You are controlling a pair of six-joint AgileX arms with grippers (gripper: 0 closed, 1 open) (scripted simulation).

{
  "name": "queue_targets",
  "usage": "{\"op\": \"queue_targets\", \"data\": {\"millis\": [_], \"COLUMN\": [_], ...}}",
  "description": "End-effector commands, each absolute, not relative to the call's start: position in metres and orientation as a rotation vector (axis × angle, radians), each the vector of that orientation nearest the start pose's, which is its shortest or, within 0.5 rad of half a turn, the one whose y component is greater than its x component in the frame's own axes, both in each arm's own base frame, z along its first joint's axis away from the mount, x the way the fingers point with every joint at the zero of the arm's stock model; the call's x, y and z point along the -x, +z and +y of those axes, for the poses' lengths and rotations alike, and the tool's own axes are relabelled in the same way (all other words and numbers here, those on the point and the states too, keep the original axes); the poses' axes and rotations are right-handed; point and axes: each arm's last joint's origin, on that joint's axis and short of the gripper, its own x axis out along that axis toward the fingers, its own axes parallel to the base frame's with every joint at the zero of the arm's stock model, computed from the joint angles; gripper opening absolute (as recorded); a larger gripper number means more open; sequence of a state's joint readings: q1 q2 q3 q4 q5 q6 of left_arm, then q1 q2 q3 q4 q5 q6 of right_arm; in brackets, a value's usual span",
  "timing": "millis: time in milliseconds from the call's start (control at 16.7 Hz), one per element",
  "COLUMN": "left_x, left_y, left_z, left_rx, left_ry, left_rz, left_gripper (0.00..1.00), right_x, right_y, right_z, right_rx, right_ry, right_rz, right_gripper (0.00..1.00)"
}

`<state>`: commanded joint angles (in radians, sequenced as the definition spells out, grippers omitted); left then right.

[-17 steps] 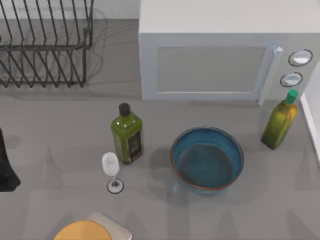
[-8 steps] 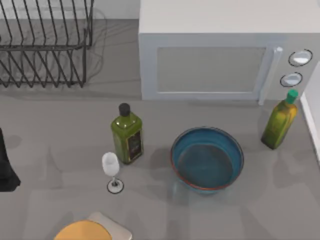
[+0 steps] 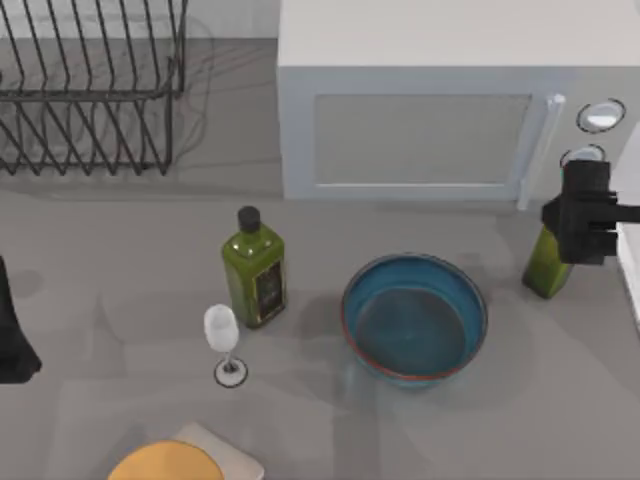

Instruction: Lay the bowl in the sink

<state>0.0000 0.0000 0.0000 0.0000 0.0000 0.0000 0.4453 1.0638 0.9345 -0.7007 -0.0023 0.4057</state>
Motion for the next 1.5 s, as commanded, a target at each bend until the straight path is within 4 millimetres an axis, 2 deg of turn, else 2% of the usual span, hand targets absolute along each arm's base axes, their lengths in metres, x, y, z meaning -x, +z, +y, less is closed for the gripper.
{"op": "queue_targets", "data": {"millis": [120, 300, 420, 600, 780, 1140, 1260, 1500], "left_x": [-0.106, -0.106, -0.106, -0.106, -0.106, -0.106, -0.106, -0.106], "left_y": [0.160, 0.160, 0.160, 0.160, 0.160, 0.160, 0.160, 0.160], "left_z": [-0.001, -0.001, -0.001, -0.001, -0.001, -0.001, -0.001, -0.001], "left_rx": [0.000, 0.000, 0.000, 0.000, 0.000, 0.000, 0.000, 0.000], "left_ry": [0.000, 0.000, 0.000, 0.000, 0.000, 0.000, 0.000, 0.000], "left_rz": [0.000, 0.000, 0.000, 0.000, 0.000, 0.000, 0.000, 0.000], "left_gripper": [1.00, 1.00, 1.00, 1.00, 1.00, 1.00, 1.00, 1.00], "right_x": [-0.224, -0.265, -0.284, -0.303, -0.309, -0.308, -0.307, -0.306], "right_y": [0.282, 0.266, 0.252, 0.235, 0.229, 0.224, 0.208, 0.161], "right_z": [0.119, 0.152, 0.169, 0.181, 0.184, 0.185, 0.191, 0.196], "right_rx": [-0.159, -0.096, -0.058, -0.019, -0.008, -0.008, -0.008, -0.007], "right_ry": [0.200, 0.118, 0.069, 0.012, -0.008, -0.009, -0.008, -0.007], "right_rz": [1.066, 1.299, 1.416, 1.533, 1.571, 1.570, 1.571, 1.573], "right_gripper": [1.00, 1.00, 1.00, 1.00, 1.00, 1.00, 1.00, 1.00]}}
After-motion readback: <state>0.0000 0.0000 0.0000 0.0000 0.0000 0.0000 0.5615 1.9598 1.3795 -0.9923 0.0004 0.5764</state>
